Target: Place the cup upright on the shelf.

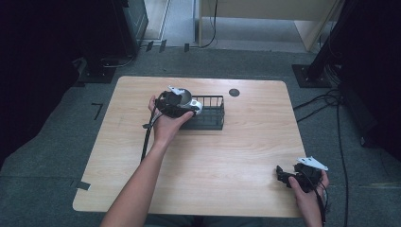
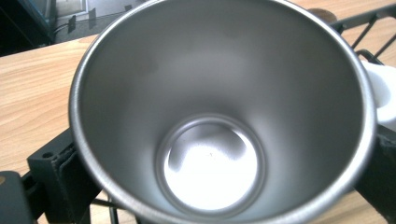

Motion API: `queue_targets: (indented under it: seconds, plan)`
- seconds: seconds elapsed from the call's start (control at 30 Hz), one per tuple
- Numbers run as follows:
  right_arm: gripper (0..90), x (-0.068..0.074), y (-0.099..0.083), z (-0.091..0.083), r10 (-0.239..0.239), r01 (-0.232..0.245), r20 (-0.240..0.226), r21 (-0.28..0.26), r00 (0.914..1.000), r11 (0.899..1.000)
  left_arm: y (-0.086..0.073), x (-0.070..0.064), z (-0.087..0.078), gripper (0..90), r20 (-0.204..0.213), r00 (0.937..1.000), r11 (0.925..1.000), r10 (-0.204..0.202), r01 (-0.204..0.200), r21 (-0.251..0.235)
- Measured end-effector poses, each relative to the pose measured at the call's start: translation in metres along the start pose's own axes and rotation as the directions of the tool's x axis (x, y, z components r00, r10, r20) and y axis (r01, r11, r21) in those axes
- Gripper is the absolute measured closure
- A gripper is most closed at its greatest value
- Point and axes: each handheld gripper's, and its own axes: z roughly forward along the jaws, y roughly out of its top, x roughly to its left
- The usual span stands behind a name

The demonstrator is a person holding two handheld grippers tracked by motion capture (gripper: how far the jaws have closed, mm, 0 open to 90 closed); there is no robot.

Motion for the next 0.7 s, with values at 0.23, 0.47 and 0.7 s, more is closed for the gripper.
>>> queue_targets:
  seconds: [0.23,0.47,0.7]
  plan:
    - [0.0,0.0,0.0,0.0,-0.002,0.002,0.002,0.001,1.0,1.0,0.001,0.005,-0.011,0.0,-0.003,1.0,1.0,0.006,-0.006,-0.003]
    - [0.0,0.0,0.0,0.0,-0.004,0.004,0.003,0.001,1.0,1.0,-0.001,0.008,-0.025,0.0,0.019,0.9997,0.9997,0.012,-0.012,-0.021]
    - [0.0,0.0,0.0,0.0,-0.005,0.005,0.003,0.001,1.0,1.0,-0.008,0.006,-0.041,0.0,0.062,0.9978,0.9987,0.023,-0.02,-0.047]
